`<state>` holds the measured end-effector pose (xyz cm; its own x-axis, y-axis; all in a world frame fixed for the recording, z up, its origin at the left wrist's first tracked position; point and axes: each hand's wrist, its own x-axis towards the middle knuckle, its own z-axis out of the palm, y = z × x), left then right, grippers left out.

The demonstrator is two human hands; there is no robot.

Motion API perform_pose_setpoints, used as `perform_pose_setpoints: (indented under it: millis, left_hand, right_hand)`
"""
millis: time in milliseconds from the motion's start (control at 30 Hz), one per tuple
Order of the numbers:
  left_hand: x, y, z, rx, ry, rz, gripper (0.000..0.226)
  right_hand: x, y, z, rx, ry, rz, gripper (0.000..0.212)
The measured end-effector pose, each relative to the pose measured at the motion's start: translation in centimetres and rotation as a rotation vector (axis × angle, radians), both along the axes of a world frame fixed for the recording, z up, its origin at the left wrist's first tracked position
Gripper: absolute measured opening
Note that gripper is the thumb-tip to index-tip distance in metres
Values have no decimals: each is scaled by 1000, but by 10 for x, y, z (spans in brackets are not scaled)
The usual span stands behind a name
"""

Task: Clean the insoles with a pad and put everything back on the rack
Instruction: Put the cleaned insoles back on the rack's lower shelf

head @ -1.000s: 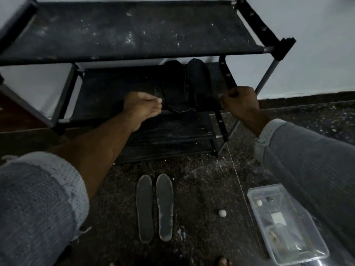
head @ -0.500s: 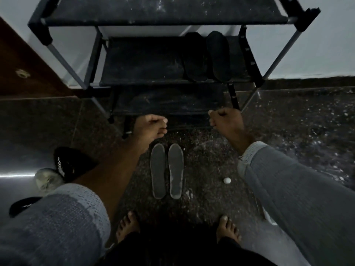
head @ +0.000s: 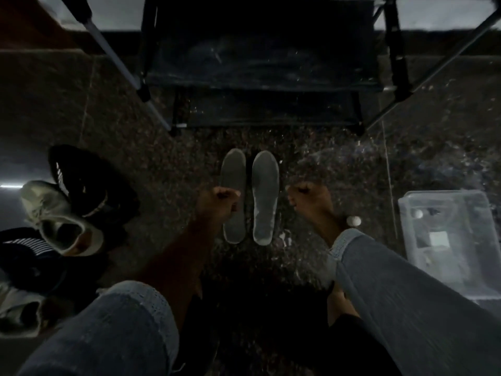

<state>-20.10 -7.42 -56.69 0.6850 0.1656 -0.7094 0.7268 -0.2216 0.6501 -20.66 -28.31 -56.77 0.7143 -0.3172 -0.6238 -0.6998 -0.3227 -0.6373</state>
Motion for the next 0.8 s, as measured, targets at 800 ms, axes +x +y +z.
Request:
perform_pose_setpoints:
  millis: [800]
  left_hand:
    - [-11,16,-119,505,90,-81,19]
  right_hand:
    - [-14,40,-121,-127,144,-88,31]
